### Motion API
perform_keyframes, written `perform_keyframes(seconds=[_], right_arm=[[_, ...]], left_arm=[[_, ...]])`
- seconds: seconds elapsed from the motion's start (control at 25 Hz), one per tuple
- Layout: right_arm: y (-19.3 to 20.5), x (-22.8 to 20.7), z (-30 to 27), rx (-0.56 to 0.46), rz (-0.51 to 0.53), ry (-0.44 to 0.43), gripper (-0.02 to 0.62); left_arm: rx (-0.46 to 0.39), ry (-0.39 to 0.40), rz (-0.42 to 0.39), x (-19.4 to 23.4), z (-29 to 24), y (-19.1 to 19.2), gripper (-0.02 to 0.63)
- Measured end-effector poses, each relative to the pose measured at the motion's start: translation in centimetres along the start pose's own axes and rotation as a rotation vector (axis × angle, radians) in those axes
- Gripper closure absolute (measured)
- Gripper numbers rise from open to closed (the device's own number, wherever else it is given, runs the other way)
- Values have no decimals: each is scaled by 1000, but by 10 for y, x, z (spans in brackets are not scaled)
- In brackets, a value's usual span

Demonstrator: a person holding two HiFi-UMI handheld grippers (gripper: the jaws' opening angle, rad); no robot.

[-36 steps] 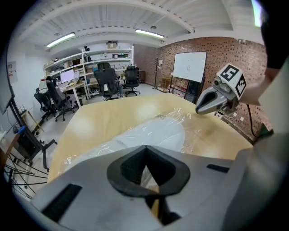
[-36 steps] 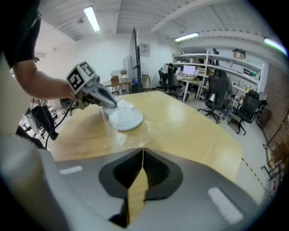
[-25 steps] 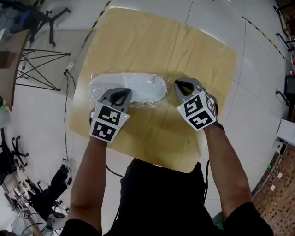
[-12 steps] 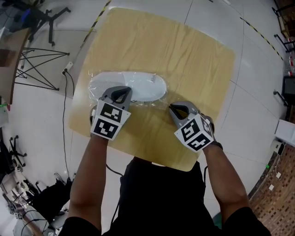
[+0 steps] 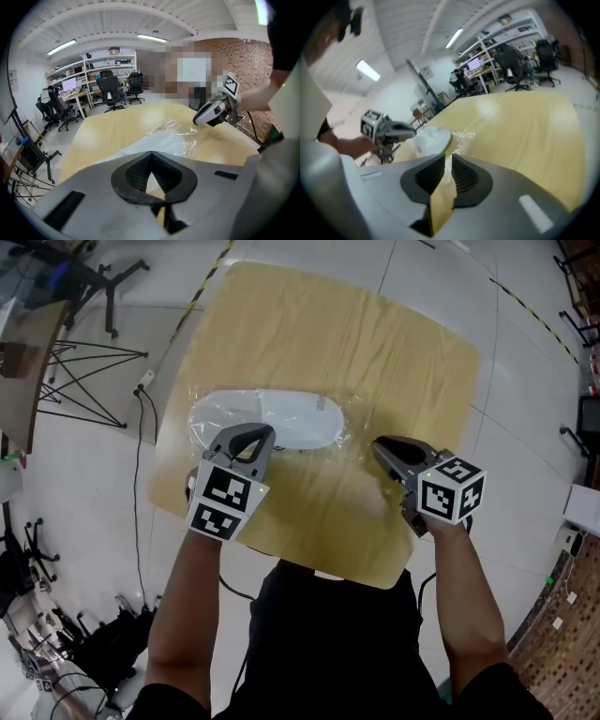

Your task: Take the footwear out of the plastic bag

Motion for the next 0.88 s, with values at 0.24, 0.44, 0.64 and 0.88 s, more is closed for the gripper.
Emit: perform_keyframes(seconds=[0.24, 0.44, 0.64, 0.88], right_arm=[[-19, 5, -34, 41, -126, -9, 532], [-25, 13, -47, 82, -36, -6, 507], [-27, 17, -47, 71, -4, -10, 499], [-35, 12, -44, 76, 29, -18, 499]], left_arm=[[130, -58, -185, 3, 3, -11, 501], [360, 57, -573, 3, -25, -18, 471], [443, 147, -599, 5, -40, -15, 502], [413, 153, -578, 10, -34, -20, 564]])
Point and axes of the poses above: the fingertips, and each gripper's own axes: z backward along the fingers, x to its left, y out of its underside, the point moved 9 cm from there along z, backward along the fingers, and after that the axes turned 12 degrees about y, right-handed, at the moved point
